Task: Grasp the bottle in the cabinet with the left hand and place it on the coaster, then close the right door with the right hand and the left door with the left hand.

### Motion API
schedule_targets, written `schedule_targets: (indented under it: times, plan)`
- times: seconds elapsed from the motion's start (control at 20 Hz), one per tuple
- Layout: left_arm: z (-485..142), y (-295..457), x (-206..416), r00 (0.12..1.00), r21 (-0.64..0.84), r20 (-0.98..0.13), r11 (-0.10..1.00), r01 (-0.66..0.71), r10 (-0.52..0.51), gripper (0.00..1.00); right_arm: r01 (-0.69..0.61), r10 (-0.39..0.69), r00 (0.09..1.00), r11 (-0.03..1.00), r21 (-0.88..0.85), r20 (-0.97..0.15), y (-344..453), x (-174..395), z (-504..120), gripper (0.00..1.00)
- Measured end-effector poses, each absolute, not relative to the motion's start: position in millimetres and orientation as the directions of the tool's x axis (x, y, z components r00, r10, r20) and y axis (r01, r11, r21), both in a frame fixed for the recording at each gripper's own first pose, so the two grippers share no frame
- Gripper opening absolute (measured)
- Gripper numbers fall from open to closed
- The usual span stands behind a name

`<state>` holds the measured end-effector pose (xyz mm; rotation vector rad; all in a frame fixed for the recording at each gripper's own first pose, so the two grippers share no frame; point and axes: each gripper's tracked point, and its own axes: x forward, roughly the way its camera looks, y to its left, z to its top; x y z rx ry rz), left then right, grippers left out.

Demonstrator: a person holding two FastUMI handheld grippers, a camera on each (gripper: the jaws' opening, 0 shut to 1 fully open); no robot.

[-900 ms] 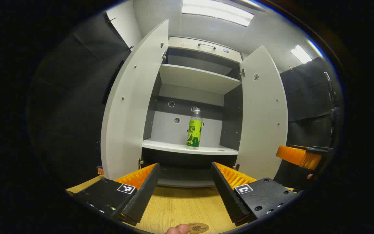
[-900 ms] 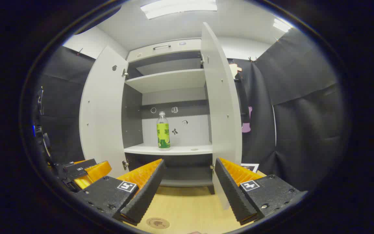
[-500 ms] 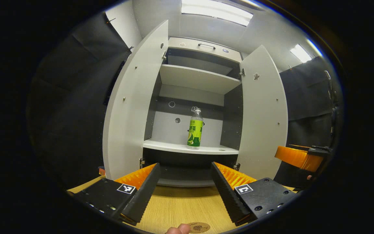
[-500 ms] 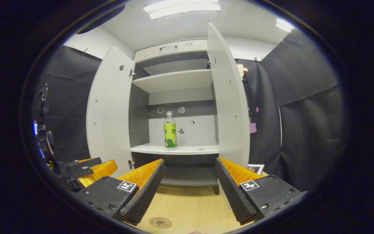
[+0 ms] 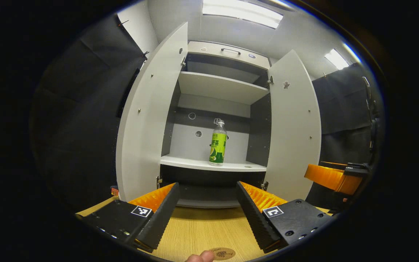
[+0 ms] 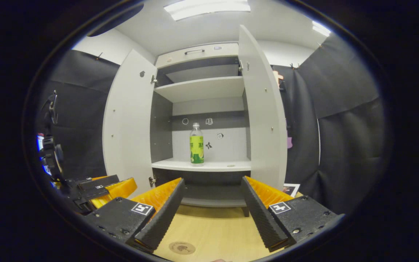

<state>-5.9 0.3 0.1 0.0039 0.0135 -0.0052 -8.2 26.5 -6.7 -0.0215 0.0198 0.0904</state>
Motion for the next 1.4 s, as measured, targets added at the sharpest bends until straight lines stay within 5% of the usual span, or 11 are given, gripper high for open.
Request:
schedule_targets:
  times: [0.55,0.95,1.4]
  plan:
    - [9,-5,34,0.997,-0.054,-0.017,0.996,0.070,-0.071,0.95,-0.078,0.076,0.996,0.997,-0.025,-0.045,21,-7,-14,1.00]
    - [42,-35,138,0.980,-0.037,0.036,0.979,0.198,-0.197,0.95,-0.025,0.023,0.999,0.999,-0.033,-0.042,0,-12,-9,1.00]
    - [40,-35,282,0.986,0.129,0.033,0.979,0.156,-0.162,0.95,0.119,-0.120,0.991,0.993,-0.016,-0.053,-37,-21,-1,1.00]
